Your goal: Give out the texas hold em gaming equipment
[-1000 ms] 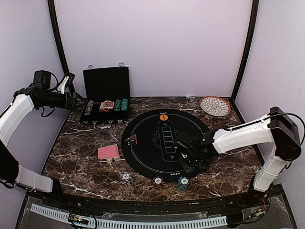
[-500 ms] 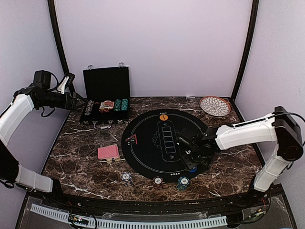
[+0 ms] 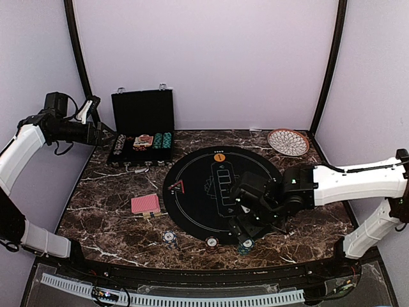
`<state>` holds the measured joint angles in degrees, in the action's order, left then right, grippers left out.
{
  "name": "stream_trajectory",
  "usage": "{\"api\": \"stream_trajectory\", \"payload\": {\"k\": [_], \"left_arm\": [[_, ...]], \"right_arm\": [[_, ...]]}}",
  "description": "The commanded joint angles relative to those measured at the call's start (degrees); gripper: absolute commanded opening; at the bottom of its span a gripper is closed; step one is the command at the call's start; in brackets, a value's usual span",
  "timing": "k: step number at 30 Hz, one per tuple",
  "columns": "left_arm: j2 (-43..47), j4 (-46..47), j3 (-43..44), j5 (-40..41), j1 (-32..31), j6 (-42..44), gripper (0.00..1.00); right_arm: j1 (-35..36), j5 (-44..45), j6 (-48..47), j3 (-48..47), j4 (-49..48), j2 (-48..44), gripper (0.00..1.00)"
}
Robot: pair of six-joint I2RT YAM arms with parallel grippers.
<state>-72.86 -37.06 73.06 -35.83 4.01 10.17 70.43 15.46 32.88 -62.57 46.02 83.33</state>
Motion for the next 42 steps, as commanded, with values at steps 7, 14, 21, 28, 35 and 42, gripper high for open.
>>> {"api": "stream_trajectory", "payload": {"k": [7,14,21,28,35,42], "left_arm": [[1.1,-1.9,1.1,-1.6,0.3,1.2,0.99],[1.1,-1.9,1.5,-1.9,0.3,0.8,0.99],[0.9,-2.0,1.6,-1.9,0.3,0.7,0.99],[1.1,-2.1,1.6,-1.9,0.3,0.9,0.99],[1.3,-2.1,1.6,-1.9,0.3,0.9,0.99],[1.3,-2.2,1.8,-1.9,0.3,0.9,0.99]], "right_arm": [[4.3,-3.8,5.3,3.3,2.2,2.9,0.91],[4.3,-3.7,5.6,5.4,-1.6,4.7,0.86],[4.1,-5.0,5.2,6.8,-5.0,6.0,0.76],[3.3,-5.0,5.0,7.5,-6.3,6.8,0.7],[2.7,-4.8,4.8,7.6,-6.7,6.9,0.62],[2.6,-4.9,4.8,8.2,-7.0,7.1,0.55]]}}
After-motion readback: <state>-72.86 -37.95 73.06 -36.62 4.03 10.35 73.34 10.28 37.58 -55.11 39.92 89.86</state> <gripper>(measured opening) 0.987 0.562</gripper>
